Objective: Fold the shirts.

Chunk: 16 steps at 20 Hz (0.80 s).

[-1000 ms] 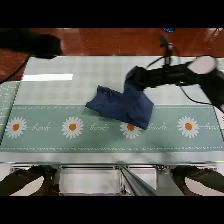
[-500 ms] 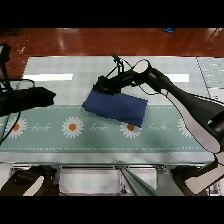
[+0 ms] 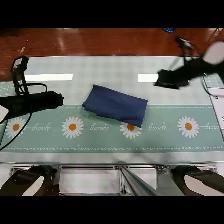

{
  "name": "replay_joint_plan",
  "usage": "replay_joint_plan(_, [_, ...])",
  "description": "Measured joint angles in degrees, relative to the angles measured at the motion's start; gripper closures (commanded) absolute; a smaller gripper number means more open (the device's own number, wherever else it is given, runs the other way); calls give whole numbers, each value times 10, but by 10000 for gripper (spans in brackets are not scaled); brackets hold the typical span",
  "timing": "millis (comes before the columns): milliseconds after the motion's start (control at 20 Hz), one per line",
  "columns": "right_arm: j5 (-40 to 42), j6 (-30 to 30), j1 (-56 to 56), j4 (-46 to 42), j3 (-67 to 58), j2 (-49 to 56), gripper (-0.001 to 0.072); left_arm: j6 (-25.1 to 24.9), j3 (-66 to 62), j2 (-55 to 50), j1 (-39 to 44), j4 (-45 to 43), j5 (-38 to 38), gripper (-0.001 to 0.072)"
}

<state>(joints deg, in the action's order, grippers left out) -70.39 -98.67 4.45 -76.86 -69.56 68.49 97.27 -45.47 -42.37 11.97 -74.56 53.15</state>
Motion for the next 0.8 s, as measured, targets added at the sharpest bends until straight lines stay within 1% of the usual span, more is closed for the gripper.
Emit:
replay_joint_plan(50, [30, -32, -15, -34, 59, -42, 302, 0, 1, -3, 0, 0, -2, 691])
replay_joint_plan(100, [66, -58, -28, -47, 124, -80, 302, 0, 1, -6, 1, 0, -5, 691])
replay_joint_plan(150, [101, -73, -38, -42, 180, -104, 302, 0, 2, -9, 1, 1, -6, 690])
replay_joint_plan(200, [140, -78, -45, -20, 232, -119, 302, 0, 2, -13, 2, 4, -9, 690])
replay_joint_plan(250, [173, -71, -50, 19, 273, -122, 302, 0, 2, -17, 2, 8, -10, 690])
replay_joint_plan(350, [223, -7, -56, 133, 328, -103, 302, 2, 2, -29, 2, 21, -16, 690])
replay_joint_plan(450, [245, 89, -59, 264, 357, -60, 302, 2, 2, -41, 2, 31, -18, 691])
replay_joint_plan(550, [251, 175, -60, 378, 370, -8, 309, 2, 2, -52, 2, 38, -20, 690])
replay_joint_plan(650, [240, 243, -59, 461, 368, 45, 323, 2, 2, -59, 2, 45, -21, 691])
replay_joint_plan(700, [228, 269, -53, 492, 360, 71, 376, 2, 2, -63, 2, 48, -21, 690])
replay_joint_plan(750, [219, 287, -44, 513, 350, 94, 465, 2, 2, -65, 2, 50, -22, 691])
replay_joint_plan(800, [210, 302, -31, 524, 335, 117, 632, 2, 2, -69, 2, 51, -22, 691])
